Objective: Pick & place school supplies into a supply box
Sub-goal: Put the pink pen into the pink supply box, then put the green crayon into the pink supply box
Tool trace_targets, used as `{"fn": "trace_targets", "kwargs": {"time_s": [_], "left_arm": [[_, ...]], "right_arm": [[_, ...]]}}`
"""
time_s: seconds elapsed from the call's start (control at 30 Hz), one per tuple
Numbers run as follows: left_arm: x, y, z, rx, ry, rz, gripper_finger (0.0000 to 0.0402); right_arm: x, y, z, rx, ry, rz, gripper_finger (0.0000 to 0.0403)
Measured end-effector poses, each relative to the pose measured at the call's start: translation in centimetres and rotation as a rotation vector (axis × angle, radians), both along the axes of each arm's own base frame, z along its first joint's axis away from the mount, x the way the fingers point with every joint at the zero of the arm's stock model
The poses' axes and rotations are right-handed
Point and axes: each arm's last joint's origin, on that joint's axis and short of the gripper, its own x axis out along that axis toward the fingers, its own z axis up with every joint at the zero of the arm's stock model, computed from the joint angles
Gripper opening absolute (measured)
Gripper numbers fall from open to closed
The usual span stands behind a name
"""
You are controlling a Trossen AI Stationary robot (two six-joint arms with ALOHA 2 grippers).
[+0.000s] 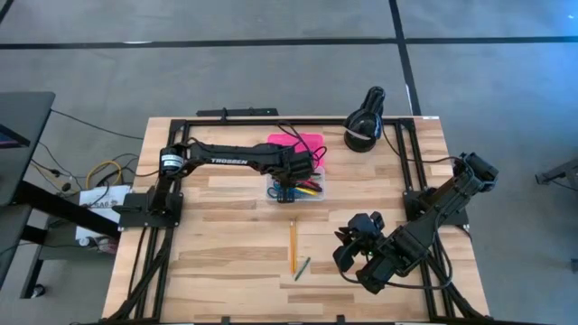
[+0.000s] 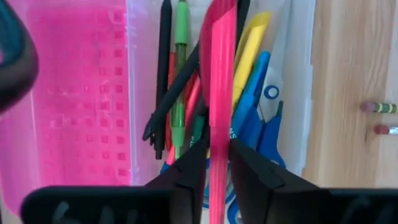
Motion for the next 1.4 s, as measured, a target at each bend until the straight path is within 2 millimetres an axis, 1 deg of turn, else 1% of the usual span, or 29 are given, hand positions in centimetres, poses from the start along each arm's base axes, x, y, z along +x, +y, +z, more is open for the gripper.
{"fn": "trace_targets", "kwargs": {"time_s": [0.2, 0.3, 0.37, 0.5, 0.6, 0.77, 0.93, 1.17, 1.27, 1.4], "left_arm": [[-0.1, 0.7, 0.0, 0.001, -0.006, 0.048, 0.0115], [-0.3, 0.9, -0.1, -0.027, 0.005, 0.09, 0.0131], [-0.7, 0.6, 0.1, -0.075, 0.025, 0.08, 0.0137], [-1.6, -0.7, 2.0, -0.117, 0.015, 0.062, 0.0139], [-2.3, -2.0, 4.3, -0.134, -0.039, 0.026, 0.0138], [-4.2, -4.7, 8.9, -0.137, -0.179, -0.031, 0.0138], [-6.9, -8.1, 12.7, -0.133, -0.272, -0.093, 0.0138], [-11.5, -12.2, 15.9, -0.019, -0.32, -0.043, 0.0137], [-13.5, -13.9, 16.8, 0.029, -0.34, 0.007, 0.0137], [-15.9, -16.3, 17.4, 0.095, -0.383, 0.068, 0.0137]], "right_arm": [[0.0, 0.0, 0.0, 0.004, -0.004, 0.0, 0.007], [0.1, 0.1, 0.0, 0.009, -0.009, 0.0, 0.007], [0.1, 0.1, 0.1, 0.012, -0.015, 0.004, 0.007], [0.5, 0.5, 0.2, -0.004, -0.018, 0.07, 0.007], [0.9, 0.7, 0.3, -0.027, -0.011, 0.139, 0.007], [1.9, 0.6, 0.6, -0.055, 0.017, 0.263, 0.007], [3.0, 0.1, 0.7, -0.069, 0.07, 0.432, 0.007], [4.9, -1.1, 0.7, -0.11, 0.128, 0.683, 0.007], [6.4, -1.4, -0.5, -0.119, 0.159, 0.794, 0.007], [8.9, -0.9, -3.2, -0.035, 0.18, 0.961, 0.007]]}}
